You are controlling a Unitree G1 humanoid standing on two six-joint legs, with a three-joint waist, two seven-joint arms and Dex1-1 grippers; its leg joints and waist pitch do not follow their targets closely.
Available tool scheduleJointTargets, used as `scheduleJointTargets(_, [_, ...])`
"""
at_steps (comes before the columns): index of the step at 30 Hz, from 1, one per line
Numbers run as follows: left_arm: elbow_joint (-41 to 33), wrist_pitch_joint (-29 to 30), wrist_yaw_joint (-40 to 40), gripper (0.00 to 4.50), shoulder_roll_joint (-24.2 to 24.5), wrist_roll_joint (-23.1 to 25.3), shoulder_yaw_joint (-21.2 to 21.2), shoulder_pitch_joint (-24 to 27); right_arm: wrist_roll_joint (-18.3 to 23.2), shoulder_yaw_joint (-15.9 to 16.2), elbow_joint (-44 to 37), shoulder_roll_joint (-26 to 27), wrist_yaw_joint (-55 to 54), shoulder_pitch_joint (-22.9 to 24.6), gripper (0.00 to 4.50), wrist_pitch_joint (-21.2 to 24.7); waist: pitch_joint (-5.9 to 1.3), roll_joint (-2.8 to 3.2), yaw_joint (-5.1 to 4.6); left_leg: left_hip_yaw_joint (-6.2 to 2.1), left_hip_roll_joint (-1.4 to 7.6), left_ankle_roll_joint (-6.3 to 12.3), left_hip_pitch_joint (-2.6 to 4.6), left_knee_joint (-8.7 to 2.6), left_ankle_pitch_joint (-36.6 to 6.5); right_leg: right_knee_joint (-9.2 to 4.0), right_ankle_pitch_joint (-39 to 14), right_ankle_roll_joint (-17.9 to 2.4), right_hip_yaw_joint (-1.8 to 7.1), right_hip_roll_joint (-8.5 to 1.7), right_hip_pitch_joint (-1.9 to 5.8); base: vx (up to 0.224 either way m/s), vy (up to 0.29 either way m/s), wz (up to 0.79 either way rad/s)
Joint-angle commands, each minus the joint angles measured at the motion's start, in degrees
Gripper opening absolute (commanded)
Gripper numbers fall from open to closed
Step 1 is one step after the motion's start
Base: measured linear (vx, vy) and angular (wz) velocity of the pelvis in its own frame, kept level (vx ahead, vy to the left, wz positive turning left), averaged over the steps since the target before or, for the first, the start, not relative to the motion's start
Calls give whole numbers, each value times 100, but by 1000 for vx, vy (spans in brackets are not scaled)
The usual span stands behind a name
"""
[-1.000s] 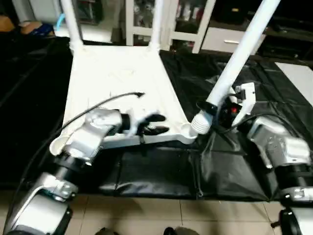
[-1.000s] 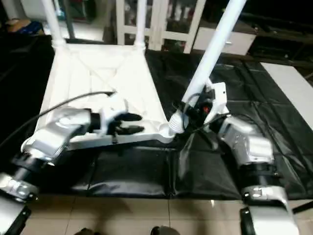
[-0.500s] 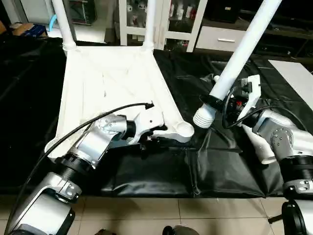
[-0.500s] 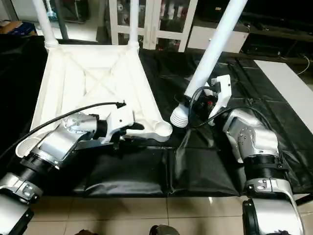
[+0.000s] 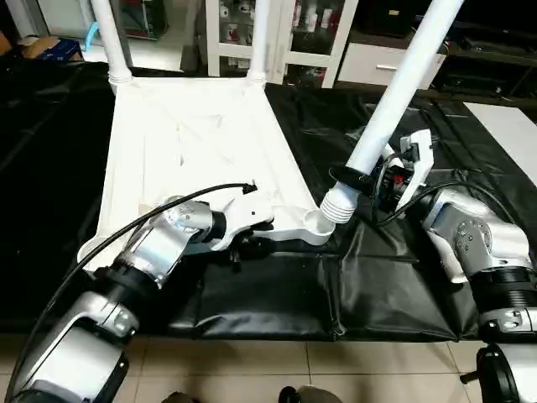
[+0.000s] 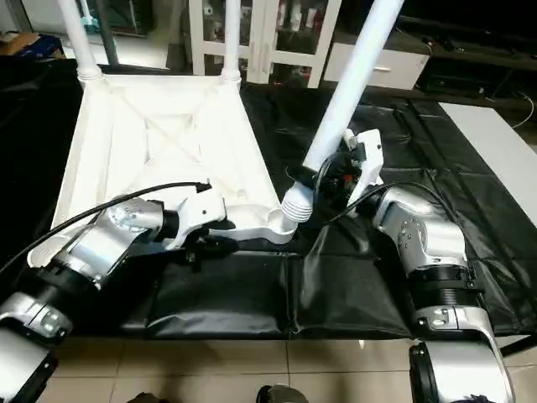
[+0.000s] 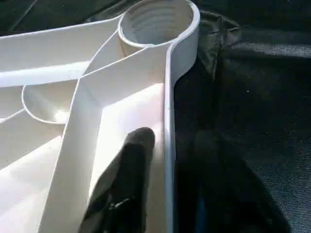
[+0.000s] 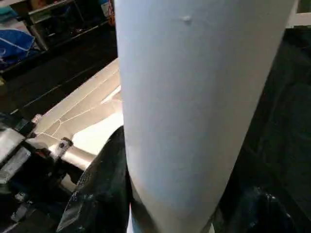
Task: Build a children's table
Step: Insert table leg to table base
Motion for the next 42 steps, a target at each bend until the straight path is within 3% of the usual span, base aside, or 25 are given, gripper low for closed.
scheduleJointTargets(1, [256, 128, -6, 129, -65, 67, -51, -2, -80, 58, -105, -32, 129, -149, 185, -35, -336, -36, -28, -16, 83, 248, 83, -447, -1158, -468, -2099, -1011, 163, -212, 314, 0, 0, 0])
scheduleJointTargets(2, [303, 212, -107, 120, -76, 31, -62, -15, -134, 128, -40, -35, 208, -171, 185, -71, -333, -5, -12, -25, 85, 236, 95, -450, -1199, -474, -2234, -977, 162, -224, 308, 0, 0, 0])
scheduleJointTargets(3, [326, 246, -151, 97, -81, 31, -73, -17, -180, 154, 20, -32, 237, -188, 185, -113, -307, -44, -26, -28, 89, 229, 81, -459, -1237, -492, -2339, -936, 159, -226, 297, 0, 0, 0])
scheduleJointTargets(6, [347, 385, -222, 76, -61, 124, -160, -13, -262, 142, 266, 4, 214, -274, 185, -238, -301, -37, -22, -42, 92, 194, 82, -466, -1244, -500, -2472, -869, 164, -243, 293, 0, 0, 0])
scheduleJointTargets(11, [284, 662, -528, 42, 19, 276, -372, 42, -244, 36, 793, 76, 159, -445, 185, -166, -259, -94, -52, -47, 94, 216, 64, -480, -1201, -505, -2519, -875, 168, -256, 284, 0, 0, 0])
scheduleJointTargets(13, [144, 750, -670, 32, 75, 270, -409, 125, -187, -48, 1069, 98, 142, -516, 185, -7, -258, -143, -74, -40, 100, 257, 67, -479, -1126, -500, -2437, -924, 171, -260, 281, 0, 0, 0])
scheduleJointTargets(16, [-115, 822, -821, 15, 177, 270, -475, 253, -71, -177, 1295, 135, 136, -586, 185, 179, -245, -117, -81, -40, 111, 270, 79, -485, -1034, -473, -2306, -1009, 178, -263, 273, 0, 0, 0])
scheduleJointTargets(20, [-615, 1021, -994, 0, 302, 189, -501, 452, -43, -201, 1549, 163, 203, -627, 185, 346, -243, -182, -99, -7, 127, 337, 91, -482, -768, -414, -1799, -1204, 191, -263, 283, 0, 0, 0])
scheduleJointTargets(21, [-725, 1053, -1021, 0, 333, 179, -508, 486, -87, -148, 1543, 157, 233, -596, 185, 319, -230, -165, -95, -7, 135, 356, 101, -489, -707, -397, -1716, -1240, 192, -264, 281, 0, 0, 0])
scheduleJointTargets(23, [-903, 1103, -1043, 0, 387, 169, -513, 548, -80, -124, 1466, 172, 246, -526, 185, 342, -233, -190, -102, 2, 131, 392, 94, -487, -582, -380, -1553, -1268, 197, -258, 295, 0, 0, 0])
scheduleJointTargets(28, [-1464, 1229, -1147, 0, 583, 239, -583, 808, 228, -284, 1039, 242, 361, -312, 185, 797, -248, -195, -94, 11, 134, 460, 103, -500, -397, -339, -1197, -1353, 210, -256, 339, 0, 0, 0])
scheduleJointTargets(31, [-1892, 1309, -1048, 0, 701, 326, -610, 1071, 665, -437, 275, 245, 439, 22, 185, 1419, -277, -199, -71, 14, 137, 523, 107, -506, -231, -307, -889, -1397, 215, -249, 371, 0, 0, 0])
scheduleJointTargets(34, [-2129, 1378, -932, 0, 761, 396, -602, 1236, 768, -364, -278, 190, 459, 366, 185, 1606, -280, -153, -45, 19, 152, 447, 142, -519, -333, -336, -990, -1404, 217, -252, 355, 0, 0, 0])
scheduleJointTargets(35, [-2174, 1377, -916, 0, 776, 408, -606, 1271, 735, -324, -368, 178, 453, 445, 185, 1572, -282, -157, -34, 21, 155, 420, 147, -519, -366, -338, -1021, -1383, 216, -251, 355, 0, 0, 0])
scheduleJointTargets(37, [-2366, 1425, -874, 0, 812, 397, -585, 1366, 553, -221, -558, 143, 363, 703, 185, 1344, -282, -76, -22, 11, 144, 218, 151, -537, -645, -378, -1281, -1309, 217, -242, 348, 0, 0, 0])
scheduleJointTargets(39, [-2425, 1448, -876, 0, 821, 385, -574, 1385, 495, -216, -587, 139, 317, 764, 185, 1249, -275, -69, -22, 5, 144, 132, 150, -548, -791, -397, -1434, -1260, 216, -240, 343, 0, 0, 0])
scheduleJointTargets(42, [-2658, 1548, -921, 0, 896, 387, -577, 1449, 401, -297, -773, 158, 156, 906, 185, 1178, -269, 4, -15, -10, 126, 8, 155, -560, -1020, -422, -1656, -1184, 223, -229, 337, 0, 0, 0])
